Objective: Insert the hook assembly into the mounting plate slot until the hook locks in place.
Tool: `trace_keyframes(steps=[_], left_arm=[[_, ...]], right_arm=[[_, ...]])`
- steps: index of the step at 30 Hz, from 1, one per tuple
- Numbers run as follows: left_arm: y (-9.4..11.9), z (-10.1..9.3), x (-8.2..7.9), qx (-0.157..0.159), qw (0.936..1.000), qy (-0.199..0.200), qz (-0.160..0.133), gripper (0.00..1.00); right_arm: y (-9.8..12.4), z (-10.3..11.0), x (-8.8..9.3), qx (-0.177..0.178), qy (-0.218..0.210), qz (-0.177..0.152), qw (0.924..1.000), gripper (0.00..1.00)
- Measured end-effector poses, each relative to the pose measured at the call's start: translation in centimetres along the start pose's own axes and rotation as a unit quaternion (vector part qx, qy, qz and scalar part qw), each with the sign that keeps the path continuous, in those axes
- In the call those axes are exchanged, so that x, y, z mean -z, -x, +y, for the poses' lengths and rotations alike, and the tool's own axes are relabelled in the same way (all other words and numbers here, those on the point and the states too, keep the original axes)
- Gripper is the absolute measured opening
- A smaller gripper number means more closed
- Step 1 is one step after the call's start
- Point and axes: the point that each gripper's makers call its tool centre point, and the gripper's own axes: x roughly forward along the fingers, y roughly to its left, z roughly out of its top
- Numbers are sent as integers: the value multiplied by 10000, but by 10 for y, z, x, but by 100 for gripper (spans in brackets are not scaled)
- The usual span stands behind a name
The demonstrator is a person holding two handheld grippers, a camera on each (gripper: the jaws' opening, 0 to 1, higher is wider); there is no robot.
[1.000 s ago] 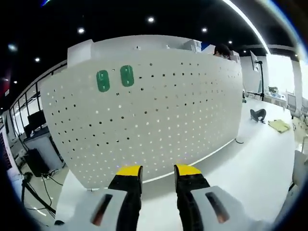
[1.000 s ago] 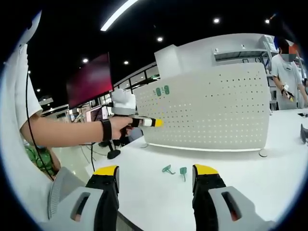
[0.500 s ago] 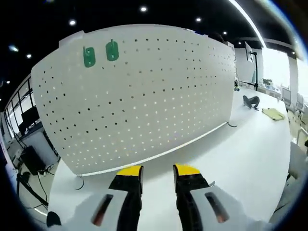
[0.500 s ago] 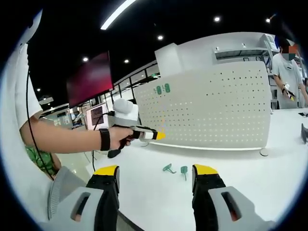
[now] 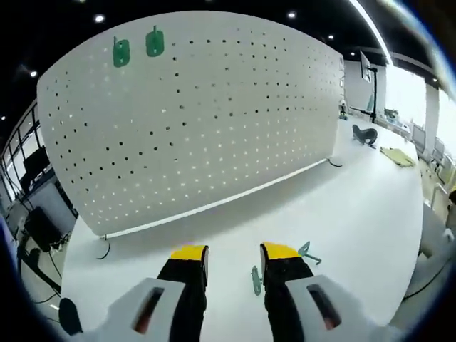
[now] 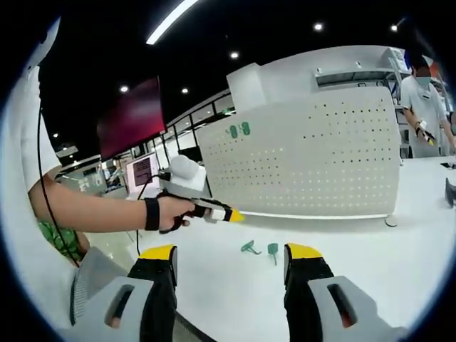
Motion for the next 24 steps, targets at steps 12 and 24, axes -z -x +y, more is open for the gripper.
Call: trace_keyframes(steps=[12, 24], left_arm=[[-8, -22, 31, 306, 9983, -38, 488, 27], [-17, -24, 65, 382, 9947, -86, 954, 24]], right_arm=[[2, -5, 1, 67, -47, 6, 10000, 61], [2, -10, 4, 86, -79, 59, 9999, 61]])
